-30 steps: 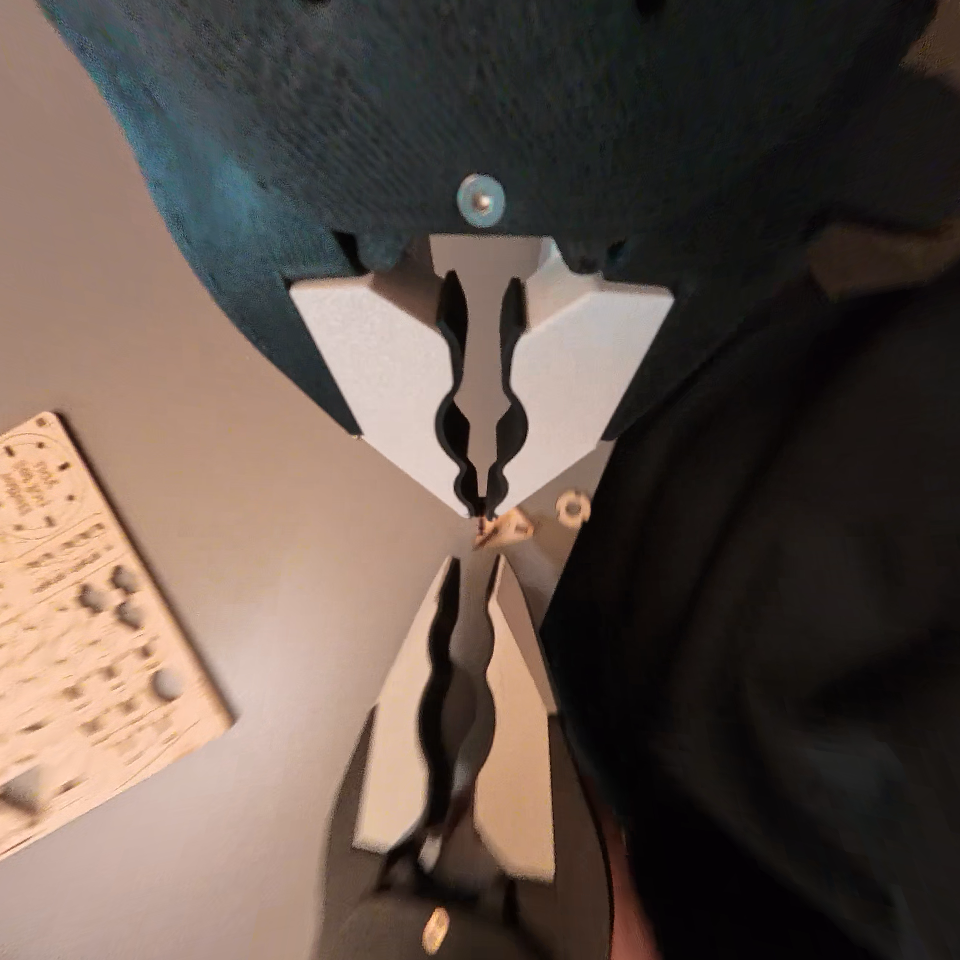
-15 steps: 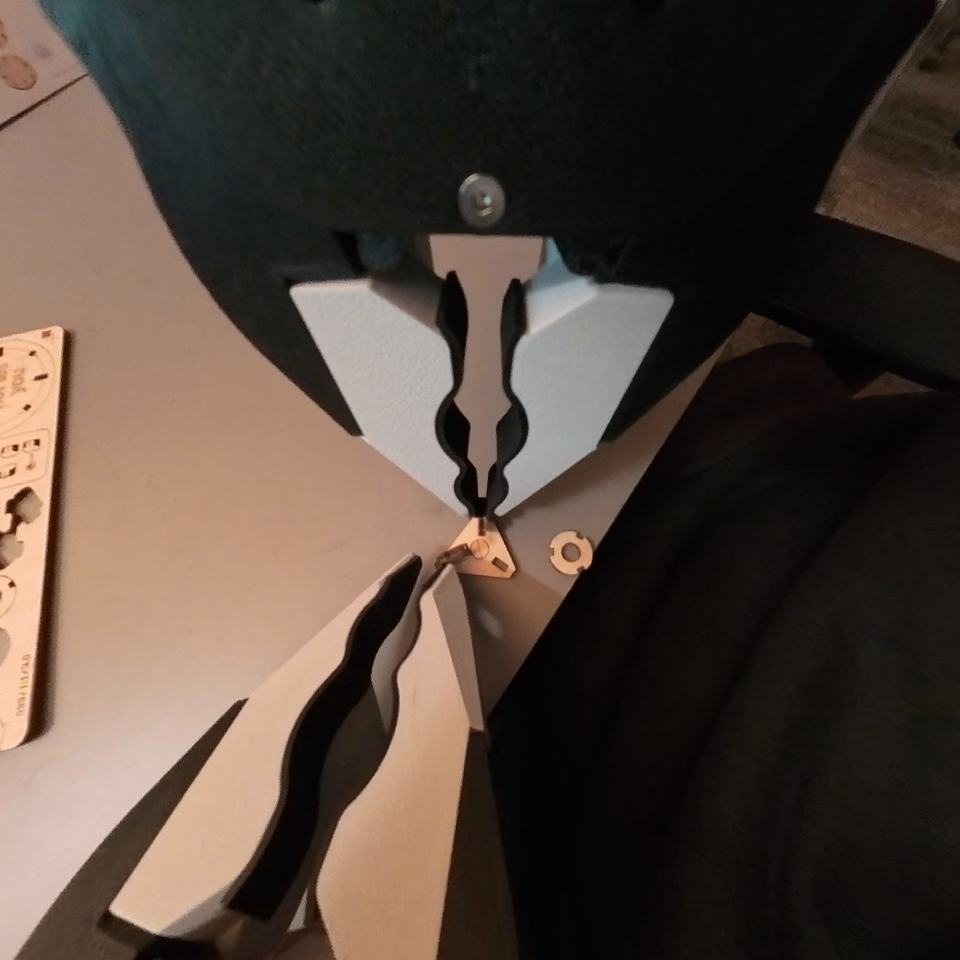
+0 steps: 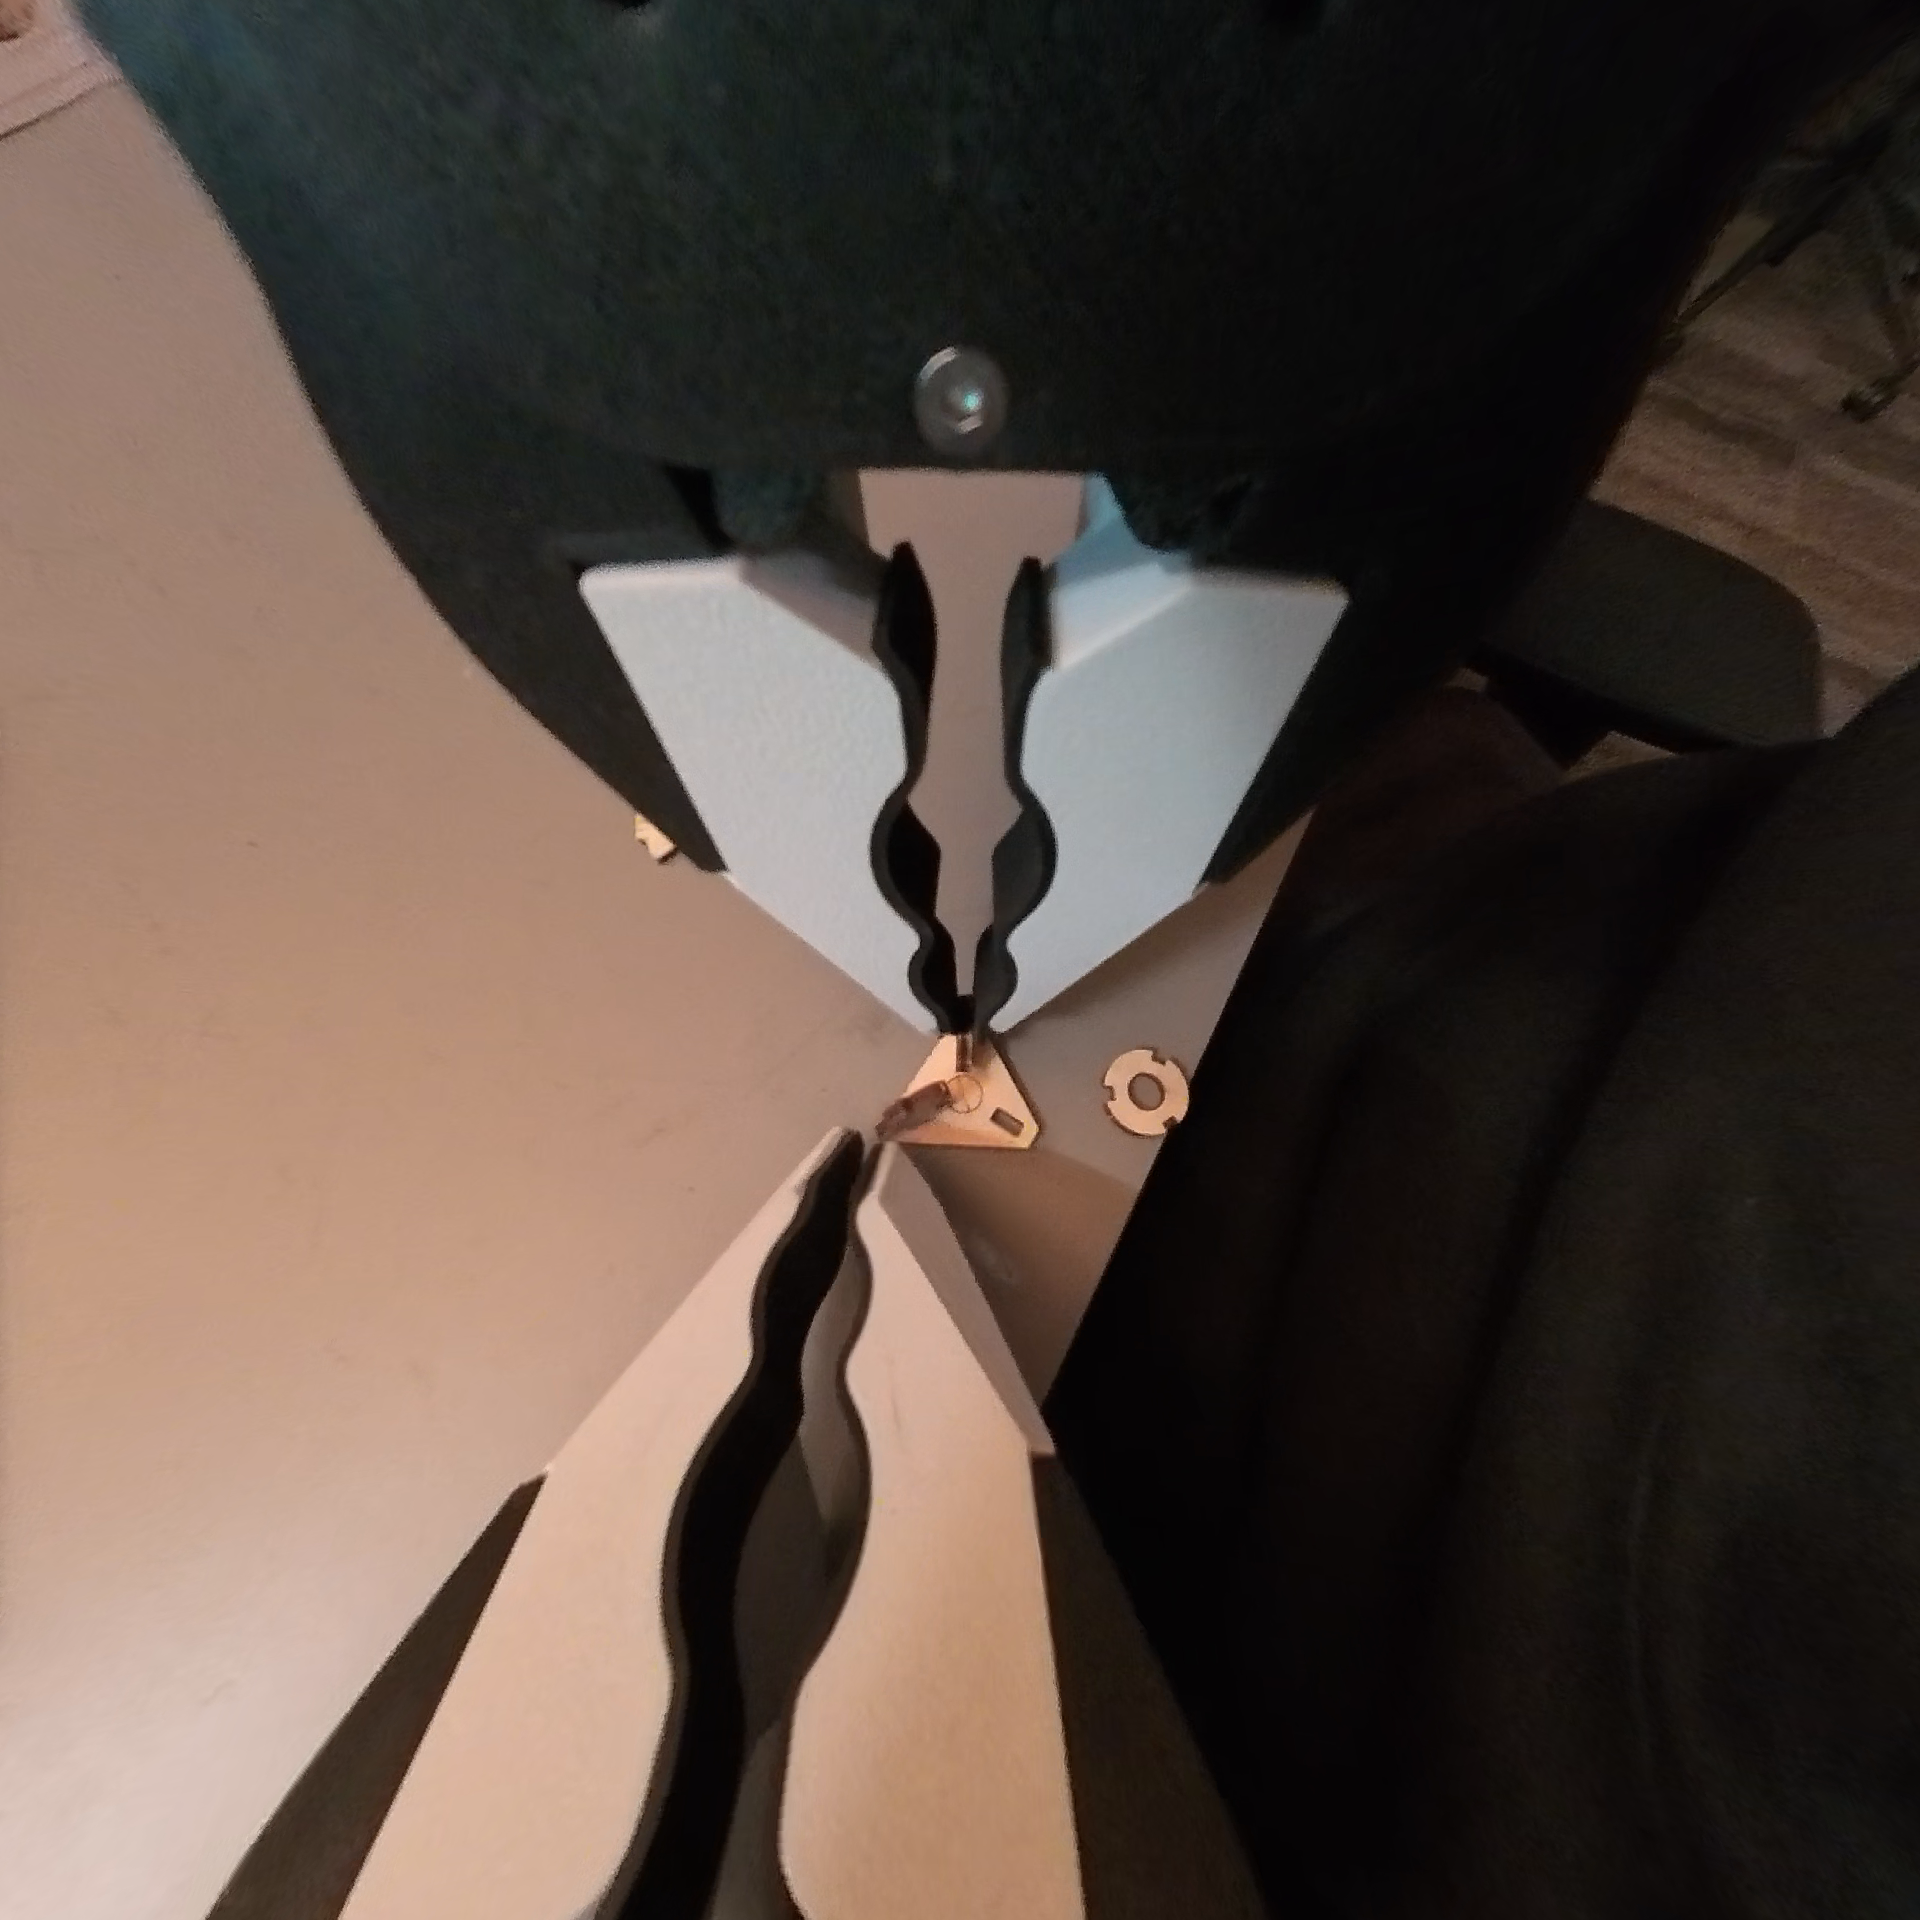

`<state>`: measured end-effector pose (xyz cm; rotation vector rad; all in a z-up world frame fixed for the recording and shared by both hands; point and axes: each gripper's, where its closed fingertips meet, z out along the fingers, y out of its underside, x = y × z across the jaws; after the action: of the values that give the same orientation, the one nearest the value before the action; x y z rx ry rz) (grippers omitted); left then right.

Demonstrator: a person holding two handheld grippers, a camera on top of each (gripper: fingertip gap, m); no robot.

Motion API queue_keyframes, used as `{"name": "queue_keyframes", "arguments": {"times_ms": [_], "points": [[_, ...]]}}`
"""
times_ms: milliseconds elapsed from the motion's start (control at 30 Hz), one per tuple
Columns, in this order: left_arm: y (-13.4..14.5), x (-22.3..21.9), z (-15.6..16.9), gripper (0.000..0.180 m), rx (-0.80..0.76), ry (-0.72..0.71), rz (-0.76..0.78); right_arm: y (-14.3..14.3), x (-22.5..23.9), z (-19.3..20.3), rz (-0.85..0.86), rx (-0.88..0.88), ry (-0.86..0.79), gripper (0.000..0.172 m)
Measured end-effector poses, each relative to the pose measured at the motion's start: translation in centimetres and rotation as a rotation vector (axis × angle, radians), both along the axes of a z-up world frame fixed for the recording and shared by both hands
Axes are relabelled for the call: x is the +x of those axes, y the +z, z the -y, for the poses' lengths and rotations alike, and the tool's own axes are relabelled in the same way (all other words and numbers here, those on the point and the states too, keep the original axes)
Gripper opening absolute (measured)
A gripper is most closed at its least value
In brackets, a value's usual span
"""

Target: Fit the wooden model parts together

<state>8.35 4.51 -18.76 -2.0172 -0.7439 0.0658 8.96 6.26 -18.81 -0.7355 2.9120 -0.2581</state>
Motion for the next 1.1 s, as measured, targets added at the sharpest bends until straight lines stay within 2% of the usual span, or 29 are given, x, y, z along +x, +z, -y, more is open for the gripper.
{"name": "queue_keyframes", "arguments": {"times_ms": [300, 1100], "points": [[0.11, -0.04, 0.00, 0.000, 0.016, -0.001, 0.001, 0.25, 0.11, -0.07, -0.011, 0.020, -0.031, 0.000], [0.26, -0.10, 0.03, 0.000, 0.045, 0.003, 0.015, -0.20, -0.08, 0.05, -0.070, 0.078, 0.010, 0.000]]}}
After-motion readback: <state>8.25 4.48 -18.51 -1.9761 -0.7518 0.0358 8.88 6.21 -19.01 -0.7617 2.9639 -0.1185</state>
